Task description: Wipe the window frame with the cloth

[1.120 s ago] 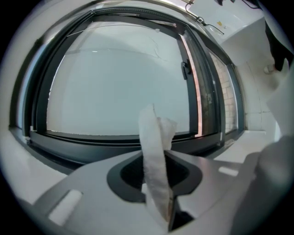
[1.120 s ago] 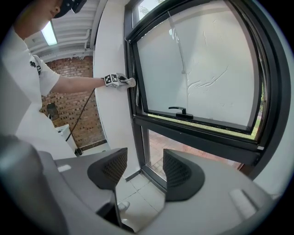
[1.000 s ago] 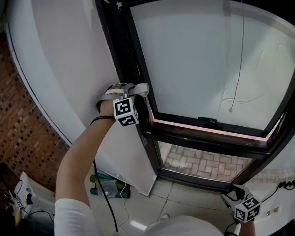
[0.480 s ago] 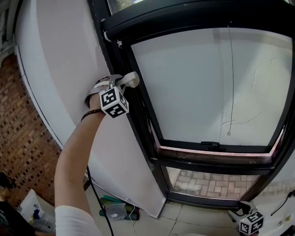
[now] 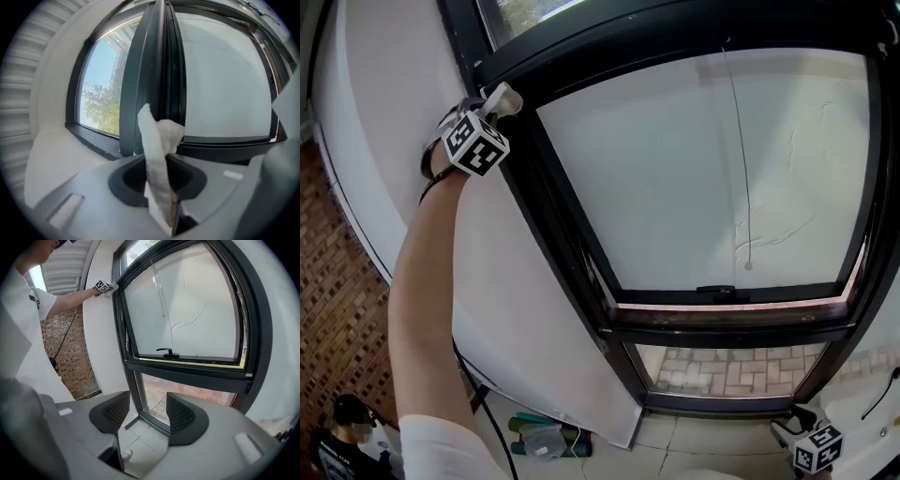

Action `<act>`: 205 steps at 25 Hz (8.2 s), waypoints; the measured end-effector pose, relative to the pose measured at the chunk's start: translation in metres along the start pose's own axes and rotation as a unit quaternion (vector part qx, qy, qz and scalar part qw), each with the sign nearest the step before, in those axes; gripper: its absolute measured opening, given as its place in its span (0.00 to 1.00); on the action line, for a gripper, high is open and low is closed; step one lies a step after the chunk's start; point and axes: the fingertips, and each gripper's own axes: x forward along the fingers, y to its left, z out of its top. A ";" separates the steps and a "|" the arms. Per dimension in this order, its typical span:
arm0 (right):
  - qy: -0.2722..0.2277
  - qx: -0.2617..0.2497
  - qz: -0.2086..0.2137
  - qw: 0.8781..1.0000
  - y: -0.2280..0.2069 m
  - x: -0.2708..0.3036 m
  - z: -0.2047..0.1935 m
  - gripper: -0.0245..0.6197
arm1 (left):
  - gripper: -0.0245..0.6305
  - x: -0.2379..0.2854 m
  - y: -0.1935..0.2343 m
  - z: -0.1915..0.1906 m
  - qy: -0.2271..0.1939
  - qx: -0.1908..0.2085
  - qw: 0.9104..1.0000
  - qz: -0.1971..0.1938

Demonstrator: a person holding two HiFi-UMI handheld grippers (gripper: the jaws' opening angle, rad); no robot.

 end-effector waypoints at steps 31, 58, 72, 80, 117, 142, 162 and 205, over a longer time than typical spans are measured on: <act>0.017 -0.041 0.049 0.998 0.006 -0.015 -0.004 0.42 | 0.20 -0.087 -0.258 0.024 -0.054 0.033 0.990 -0.123; 0.084 -0.038 0.004 0.996 0.043 -0.018 -0.022 0.42 | 0.20 -0.147 -0.632 -0.012 -0.080 -0.019 0.940 -0.332; 0.103 -0.035 -0.006 0.994 0.063 -0.008 -0.021 0.42 | 0.19 -0.161 -0.680 -0.015 -0.104 -0.084 0.910 -0.393; 0.104 -0.023 -0.008 0.994 0.068 -0.004 -0.026 0.42 | 0.19 -0.174 -0.689 -0.012 -0.117 -0.107 0.900 -0.406; 0.053 0.029 -0.024 0.998 -0.006 -0.041 -0.056 0.42 | 0.19 -0.327 -0.672 0.310 -0.310 -0.044 0.825 -0.470; 0.037 0.112 -0.129 0.985 -0.104 -0.196 -0.142 0.42 | 0.19 -0.365 -0.737 0.586 -0.307 0.049 0.838 -0.449; 0.026 0.088 -0.085 0.992 -0.107 -0.172 -0.134 0.42 | 0.19 -0.457 -0.733 0.573 -0.378 0.143 0.775 -0.485; 0.099 0.013 -0.032 0.994 -0.114 -0.144 -0.131 0.42 | 0.19 -0.199 -0.126 0.695 -0.329 -0.018 0.931 -0.156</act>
